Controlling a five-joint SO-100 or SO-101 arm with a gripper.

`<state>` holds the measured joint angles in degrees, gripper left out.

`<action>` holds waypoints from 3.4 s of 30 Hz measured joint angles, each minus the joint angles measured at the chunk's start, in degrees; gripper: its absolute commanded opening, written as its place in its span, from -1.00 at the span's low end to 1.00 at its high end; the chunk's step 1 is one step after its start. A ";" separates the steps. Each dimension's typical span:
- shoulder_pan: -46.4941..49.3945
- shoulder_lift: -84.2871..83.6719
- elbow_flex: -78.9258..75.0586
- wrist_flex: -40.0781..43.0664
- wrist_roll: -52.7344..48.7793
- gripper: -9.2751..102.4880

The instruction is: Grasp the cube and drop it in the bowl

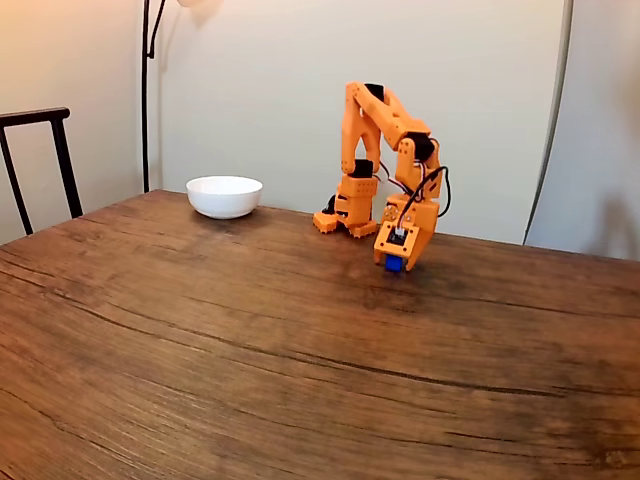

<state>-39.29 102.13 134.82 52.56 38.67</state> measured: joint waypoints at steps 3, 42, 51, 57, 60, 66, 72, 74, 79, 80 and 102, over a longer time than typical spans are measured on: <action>0.79 0.18 0.26 0.09 0.00 -0.56; 14.77 0.62 -28.30 33.13 20.39 -0.69; 33.40 0.62 -39.29 44.12 40.52 -0.69; 47.90 1.93 -43.95 44.65 54.05 -0.69; 54.76 5.89 -44.30 44.65 58.45 -0.69; 67.32 13.10 -44.30 44.65 66.01 -0.69; 79.37 15.73 -44.30 44.65 72.07 -0.69; 84.02 16.26 -44.65 44.65 73.65 -0.69; 95.10 18.54 -44.82 44.65 79.01 -0.69; 97.91 18.98 -44.82 44.65 80.16 -0.69; 125.95 19.16 -20.92 18.63 94.48 -0.68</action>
<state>86.66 121.29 113.91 71.19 133.15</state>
